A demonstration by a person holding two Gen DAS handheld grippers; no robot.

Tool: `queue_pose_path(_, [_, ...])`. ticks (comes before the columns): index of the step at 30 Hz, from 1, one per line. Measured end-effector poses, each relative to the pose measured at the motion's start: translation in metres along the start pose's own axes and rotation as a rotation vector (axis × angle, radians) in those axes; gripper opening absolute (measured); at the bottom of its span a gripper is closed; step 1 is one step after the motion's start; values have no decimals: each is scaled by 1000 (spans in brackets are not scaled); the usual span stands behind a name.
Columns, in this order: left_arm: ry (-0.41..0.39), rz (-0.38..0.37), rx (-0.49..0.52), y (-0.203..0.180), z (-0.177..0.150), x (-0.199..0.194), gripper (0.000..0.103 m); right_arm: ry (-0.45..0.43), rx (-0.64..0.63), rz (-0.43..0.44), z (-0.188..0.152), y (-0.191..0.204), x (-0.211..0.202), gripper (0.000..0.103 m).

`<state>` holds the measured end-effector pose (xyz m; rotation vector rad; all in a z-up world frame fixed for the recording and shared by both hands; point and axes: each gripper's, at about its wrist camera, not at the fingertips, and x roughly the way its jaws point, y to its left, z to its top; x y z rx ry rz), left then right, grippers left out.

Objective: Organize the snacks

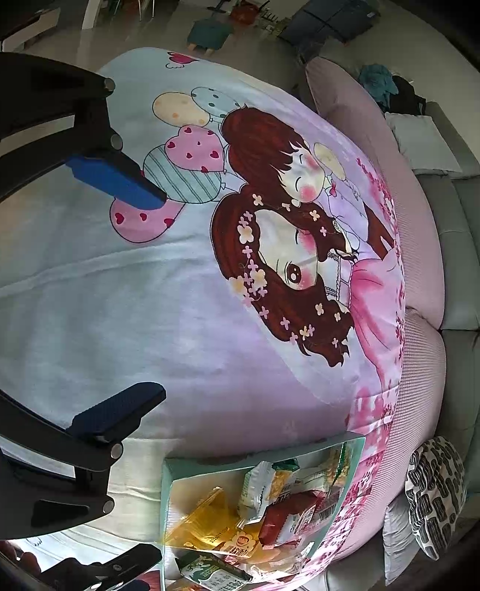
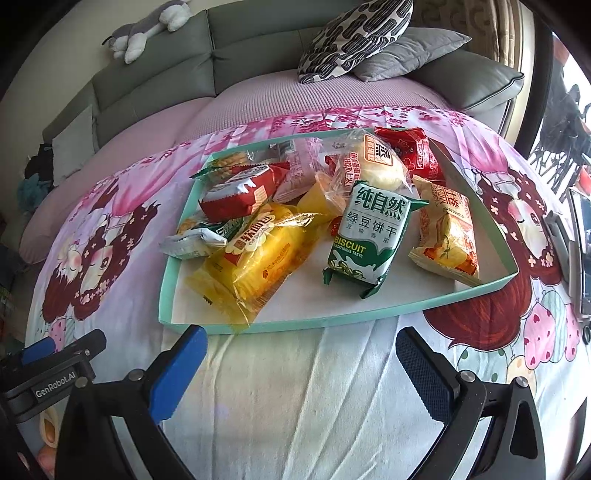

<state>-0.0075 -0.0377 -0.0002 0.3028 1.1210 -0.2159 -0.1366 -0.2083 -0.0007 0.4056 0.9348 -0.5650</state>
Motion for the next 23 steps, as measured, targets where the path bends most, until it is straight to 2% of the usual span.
queue_pose_path(23, [5, -5, 2, -1, -1, 0, 95, 9, 0, 9, -2, 2, 1, 103])
